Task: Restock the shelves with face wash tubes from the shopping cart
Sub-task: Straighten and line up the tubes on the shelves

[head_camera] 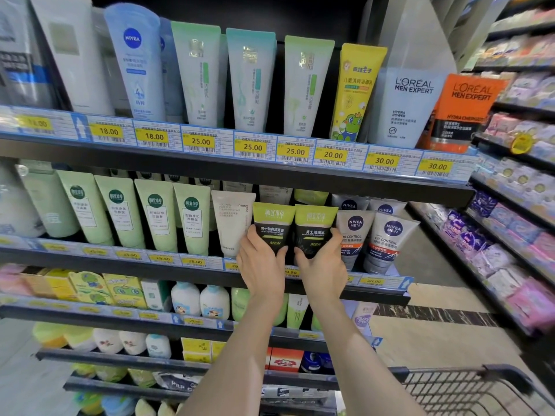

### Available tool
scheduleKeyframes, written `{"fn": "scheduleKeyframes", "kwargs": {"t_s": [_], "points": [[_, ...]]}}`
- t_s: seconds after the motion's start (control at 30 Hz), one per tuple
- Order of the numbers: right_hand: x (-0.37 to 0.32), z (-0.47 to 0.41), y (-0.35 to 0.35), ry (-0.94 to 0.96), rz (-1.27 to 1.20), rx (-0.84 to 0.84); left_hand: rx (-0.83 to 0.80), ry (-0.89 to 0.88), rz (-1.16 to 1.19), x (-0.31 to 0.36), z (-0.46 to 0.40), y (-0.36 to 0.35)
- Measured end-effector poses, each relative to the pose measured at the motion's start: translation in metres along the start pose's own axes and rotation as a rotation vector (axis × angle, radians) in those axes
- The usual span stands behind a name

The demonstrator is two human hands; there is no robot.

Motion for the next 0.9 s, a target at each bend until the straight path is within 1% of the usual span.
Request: {"fn": "scheduleKeyframes", "kwargs": {"t_s": [0.23,0.43,0.53,0.63,0.73,0.8,0.9], "points": [[0.0,0.001,0.002,-0.018,-0.015,-0.031,0.002,-0.01,-0.005,0.0,-0.001,0.0],[0.002,0.005,0.006,-0.013,-0.046,-0.041,-0.046,-0.016,0.012,-0.003,0.002,0.004],[0.003,0.01,0.014,0.007,-0.081,-0.04,-0.059,-0.046,0.038,-0.008,0.006,0.009],[0.004,0.02,0.027,0.028,-0.107,-0.013,-0.058,-0.097,0.031,-0.011,0.013,0.016],[0.009,0.029,0.043,0.02,-0.076,0.023,-0.048,-0.162,-0.06,-0.006,0.025,0.023],[0.014,0.033,0.053,0.011,-0.074,0.041,-0.02,-0.231,-0.097,0.008,0.034,0.029],[0.022,0.032,0.07,-0.011,-0.068,0.068,-0.019,-0.333,-0.094,0.034,0.046,0.029]]}}
Point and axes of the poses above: each hand's wrist, its own z-axis away from the middle knuckle, its own y-axis out of the back of the hand, x = y × z, the point moved 5 cm from there along -z, towards the middle knuckle, and after that the axes turned 13 degrees about -z, right-handed, at the moved point
